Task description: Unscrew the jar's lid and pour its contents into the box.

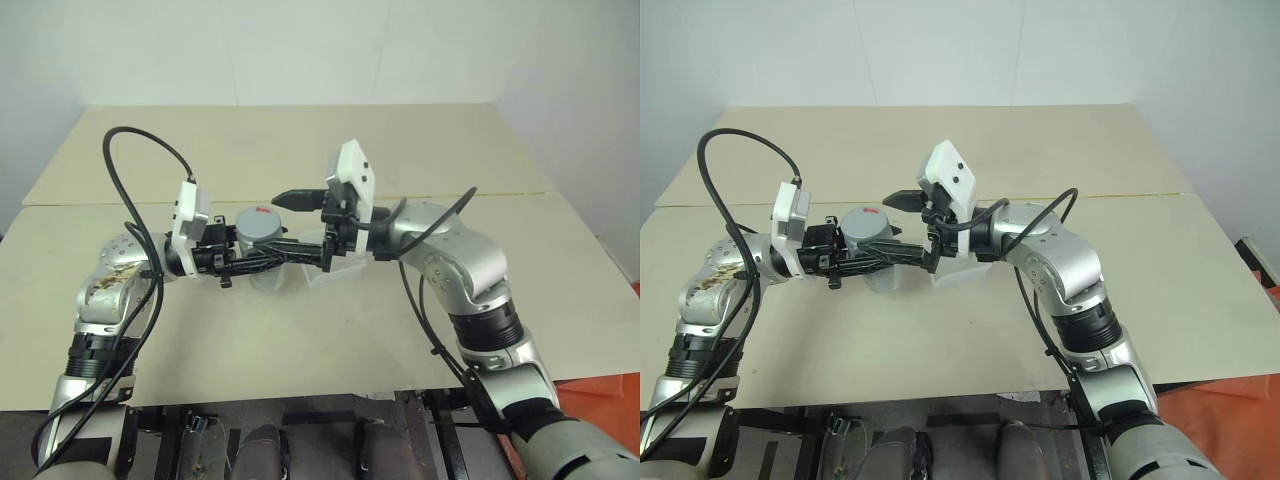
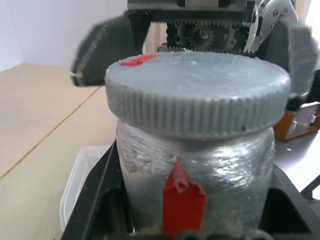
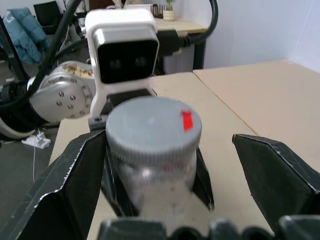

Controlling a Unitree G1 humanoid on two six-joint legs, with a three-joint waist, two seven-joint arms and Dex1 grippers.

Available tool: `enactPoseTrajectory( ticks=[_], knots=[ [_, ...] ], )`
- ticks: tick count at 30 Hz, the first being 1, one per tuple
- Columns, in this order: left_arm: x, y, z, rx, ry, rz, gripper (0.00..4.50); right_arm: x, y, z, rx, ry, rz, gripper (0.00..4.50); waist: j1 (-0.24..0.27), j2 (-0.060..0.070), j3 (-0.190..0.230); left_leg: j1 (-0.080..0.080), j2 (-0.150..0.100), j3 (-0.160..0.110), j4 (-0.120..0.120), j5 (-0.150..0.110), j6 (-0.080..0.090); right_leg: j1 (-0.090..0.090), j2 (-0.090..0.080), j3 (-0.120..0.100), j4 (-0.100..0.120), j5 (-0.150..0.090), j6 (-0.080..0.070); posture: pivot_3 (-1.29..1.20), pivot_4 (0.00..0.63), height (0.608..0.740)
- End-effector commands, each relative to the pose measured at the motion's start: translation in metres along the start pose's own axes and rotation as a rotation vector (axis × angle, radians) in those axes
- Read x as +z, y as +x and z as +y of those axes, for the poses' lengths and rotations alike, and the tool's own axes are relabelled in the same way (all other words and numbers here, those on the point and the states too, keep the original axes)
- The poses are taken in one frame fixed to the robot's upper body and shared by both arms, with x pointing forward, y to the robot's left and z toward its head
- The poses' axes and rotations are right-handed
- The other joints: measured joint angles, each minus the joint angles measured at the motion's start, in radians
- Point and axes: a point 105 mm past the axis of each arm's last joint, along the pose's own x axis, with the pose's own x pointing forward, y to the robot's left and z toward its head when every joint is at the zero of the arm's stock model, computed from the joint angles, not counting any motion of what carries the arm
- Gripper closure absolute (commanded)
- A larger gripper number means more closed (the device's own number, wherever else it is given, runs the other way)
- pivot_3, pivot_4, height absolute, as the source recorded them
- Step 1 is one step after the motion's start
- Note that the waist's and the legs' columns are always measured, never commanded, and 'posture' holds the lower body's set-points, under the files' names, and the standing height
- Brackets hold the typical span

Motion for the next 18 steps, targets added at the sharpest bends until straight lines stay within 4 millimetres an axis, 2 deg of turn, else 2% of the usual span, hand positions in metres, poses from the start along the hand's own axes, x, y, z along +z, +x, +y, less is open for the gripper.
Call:
enactPoseTrajectory(
  ticks=[1,12,18],
  knots=[
    [0.017,-0.001,-0.005,-0.04,0.066,-0.034,2.23,0.012,-0.021,-0.019,-0.117,-0.029,-0.037,0.01,0.0,0.0,0.0,0.0,0.0,0.0,0.0,0.0,0.0,0.0,0.0,0.0,0.0,0.0,0.0,0.0,0.15,0.74],
    [0.016,-0.004,-0.008,-0.067,0.056,-0.02,2.23,0.012,-0.041,-0.03,-0.193,-0.037,-0.024,0.01,0.001,0.0,0.0,0.0,0.0,0.0,0.0,0.0,0.0,0.0,0.0,0.0,0.0,0.0,0.0,0.0,0.15,0.74],
    [0.014,-0.005,-0.002,-0.07,0.049,-0.013,2.23,0.013,-0.046,-0.021,-0.163,-0.05,-0.012,0.01,0.001,0.0,0.0,0.0,0.0,0.0,0.0,0.0,0.0,0.0,0.0,0.0,0.0,0.0,0.0,0.0,0.15,0.74]
  ],
)
